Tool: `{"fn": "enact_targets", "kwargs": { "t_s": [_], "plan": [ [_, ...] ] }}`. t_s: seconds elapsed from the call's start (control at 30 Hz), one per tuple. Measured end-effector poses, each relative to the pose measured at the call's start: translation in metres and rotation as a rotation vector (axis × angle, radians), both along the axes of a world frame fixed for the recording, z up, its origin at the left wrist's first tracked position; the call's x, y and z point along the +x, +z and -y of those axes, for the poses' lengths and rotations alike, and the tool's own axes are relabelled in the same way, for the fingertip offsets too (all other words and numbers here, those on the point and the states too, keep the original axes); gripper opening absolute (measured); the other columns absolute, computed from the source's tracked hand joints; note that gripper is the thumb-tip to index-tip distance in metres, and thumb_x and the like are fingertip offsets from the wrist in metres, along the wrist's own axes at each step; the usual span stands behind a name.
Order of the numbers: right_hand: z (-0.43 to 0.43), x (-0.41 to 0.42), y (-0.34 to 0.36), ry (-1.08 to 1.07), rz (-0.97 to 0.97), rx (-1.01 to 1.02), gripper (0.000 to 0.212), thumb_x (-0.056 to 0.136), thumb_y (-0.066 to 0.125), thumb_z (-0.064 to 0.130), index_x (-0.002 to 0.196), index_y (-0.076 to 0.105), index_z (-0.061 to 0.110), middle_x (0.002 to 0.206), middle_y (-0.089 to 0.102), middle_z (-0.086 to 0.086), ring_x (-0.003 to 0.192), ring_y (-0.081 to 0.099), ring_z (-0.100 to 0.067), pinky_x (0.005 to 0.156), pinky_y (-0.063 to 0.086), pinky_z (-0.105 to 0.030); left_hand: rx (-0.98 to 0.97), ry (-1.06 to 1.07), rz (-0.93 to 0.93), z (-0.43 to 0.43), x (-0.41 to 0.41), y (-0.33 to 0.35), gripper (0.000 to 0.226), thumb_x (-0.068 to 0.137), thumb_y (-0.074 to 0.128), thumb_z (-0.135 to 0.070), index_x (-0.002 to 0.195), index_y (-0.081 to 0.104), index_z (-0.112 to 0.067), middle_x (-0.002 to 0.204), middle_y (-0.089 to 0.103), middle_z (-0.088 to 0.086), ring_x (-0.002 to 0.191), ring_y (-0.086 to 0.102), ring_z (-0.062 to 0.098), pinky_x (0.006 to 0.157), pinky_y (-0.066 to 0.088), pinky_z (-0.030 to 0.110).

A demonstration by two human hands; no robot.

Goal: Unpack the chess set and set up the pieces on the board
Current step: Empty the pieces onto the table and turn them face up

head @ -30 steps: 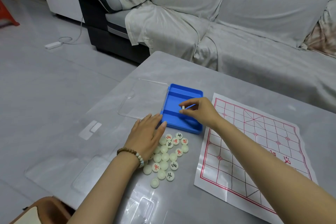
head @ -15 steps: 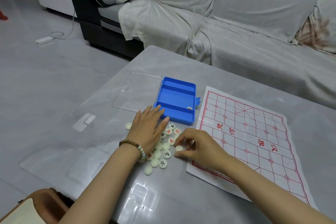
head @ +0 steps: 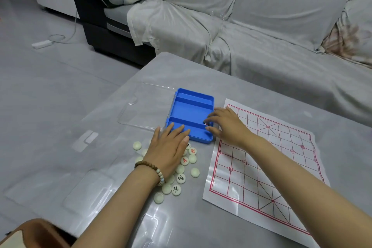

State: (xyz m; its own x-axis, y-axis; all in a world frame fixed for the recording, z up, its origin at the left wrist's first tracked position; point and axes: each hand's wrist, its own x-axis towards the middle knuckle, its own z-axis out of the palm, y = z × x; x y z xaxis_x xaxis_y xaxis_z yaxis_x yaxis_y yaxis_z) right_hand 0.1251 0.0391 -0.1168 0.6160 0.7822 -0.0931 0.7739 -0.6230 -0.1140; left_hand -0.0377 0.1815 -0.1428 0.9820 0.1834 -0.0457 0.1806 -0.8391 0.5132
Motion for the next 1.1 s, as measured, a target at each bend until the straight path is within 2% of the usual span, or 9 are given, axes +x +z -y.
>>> {"fn": "enact_targets", "kwargs": {
  "t_s": [0.1, 0.3, 0.4, 0.47, 0.6, 0.7, 0.97, 1.03, 1.1],
  "plan": [
    [-0.001, -0.003, 0.001, -0.042, -0.021, 0.195, 0.024, 0.09, 0.06, 0.03, 0.112, 0.065, 0.02, 0.112, 0.064, 0.004, 0.107, 0.053, -0.011, 0.115, 0.02, -0.032, -0.009, 0.006, 0.018, 0.0, 0.0, -0.002, 0.047, 0.1, 0.009, -0.035, 0.145, 0.023, -0.032, 0.153, 0.019, -0.015, 0.143, 0.0, 0.006, 0.116, -0.009, 0.034],
    [-0.005, -0.005, 0.006, -0.109, -0.061, 0.282, 0.015, 0.087, 0.065, 0.026, 0.099, 0.069, 0.019, 0.095, 0.068, 0.005, 0.087, 0.055, -0.005, 0.115, 0.015, -0.028, -0.01, 0.014, 0.027, 0.0, 0.001, -0.002, 0.047, 0.1, 0.009, -0.035, 0.144, 0.025, -0.032, 0.152, 0.021, -0.014, 0.143, 0.001, 0.005, 0.116, -0.008, 0.033],
    [-0.004, -0.018, 0.015, -0.182, -0.195, 0.508, 0.012, 0.083, 0.069, 0.028, 0.093, 0.07, 0.021, 0.09, 0.067, 0.01, 0.081, 0.057, 0.002, 0.092, 0.035, -0.005, -0.049, 0.029, 0.039, -0.002, -0.002, 0.0, 0.047, 0.1, 0.011, -0.035, 0.144, 0.027, -0.029, 0.152, 0.022, -0.013, 0.143, 0.002, 0.006, 0.116, -0.007, 0.031],
    [0.0, -0.038, 0.025, -0.207, -0.363, 0.625, 0.01, 0.08, 0.073, 0.028, 0.087, 0.069, 0.023, 0.085, 0.068, 0.012, 0.08, 0.06, 0.005, 0.076, 0.039, 0.0, -0.06, 0.054, 0.062, -0.007, -0.006, 0.001, 0.047, 0.1, 0.013, -0.035, 0.144, 0.027, -0.028, 0.152, 0.022, -0.012, 0.143, 0.002, 0.007, 0.116, -0.007, 0.03],
    [0.017, -0.089, 0.021, -0.1, -0.619, 0.458, 0.008, 0.076, 0.077, 0.023, 0.081, 0.071, 0.022, 0.079, 0.07, 0.01, 0.073, 0.06, 0.005, 0.071, 0.043, -0.007, -0.075, 0.106, 0.089, -0.018, -0.016, 0.007, 0.047, 0.1, 0.016, -0.036, 0.144, 0.028, -0.026, 0.152, 0.024, -0.011, 0.143, 0.005, 0.007, 0.116, -0.004, 0.029],
    [0.029, -0.118, 0.002, -0.095, -0.686, 0.428, 0.009, 0.075, 0.078, 0.026, 0.081, 0.074, 0.021, 0.077, 0.069, 0.007, 0.069, 0.055, 0.004, 0.066, 0.042, -0.01, -0.067, 0.126, 0.086, -0.022, -0.026, 0.008, 0.047, 0.1, 0.017, -0.036, 0.144, 0.027, -0.025, 0.152, 0.024, -0.01, 0.142, 0.007, 0.008, 0.117, 0.0, 0.03],
    [0.029, -0.123, -0.009, -0.115, -0.371, 0.484, 0.017, 0.078, 0.072, 0.037, 0.094, 0.067, 0.032, 0.088, 0.052, 0.017, 0.084, 0.048, -0.002, 0.074, 0.041, -0.019, -0.053, 0.209, 0.027, -0.035, -0.037, -0.001, 0.05, 0.1, 0.016, -0.039, 0.146, 0.024, -0.022, 0.154, 0.018, -0.005, 0.143, 0.005, 0.012, 0.117, 0.001, 0.034],
    [0.025, -0.112, -0.007, -0.22, -0.31, 0.573, 0.03, 0.083, 0.067, 0.036, 0.111, 0.059, 0.027, 0.103, 0.052, 0.014, 0.095, 0.048, -0.003, 0.085, 0.041, -0.021, -0.039, 0.242, 0.009, -0.037, -0.036, -0.002, 0.053, 0.099, 0.016, -0.041, 0.147, 0.02, -0.019, 0.156, 0.014, -0.004, 0.144, 0.003, 0.014, 0.118, 0.0, 0.035],
    [0.018, -0.094, -0.009, -0.43, -0.27, 0.548, 0.048, 0.089, 0.058, 0.043, 0.13, 0.048, 0.021, 0.127, 0.047, 0.003, 0.118, 0.043, -0.012, 0.101, 0.038, -0.031, -0.018, 0.269, -0.013, -0.037, -0.033, -0.003, 0.057, 0.098, 0.016, -0.043, 0.148, 0.015, -0.016, 0.156, 0.011, -0.001, 0.144, 0.001, 0.015, 0.117, 0.0, 0.036]
  ]
}}
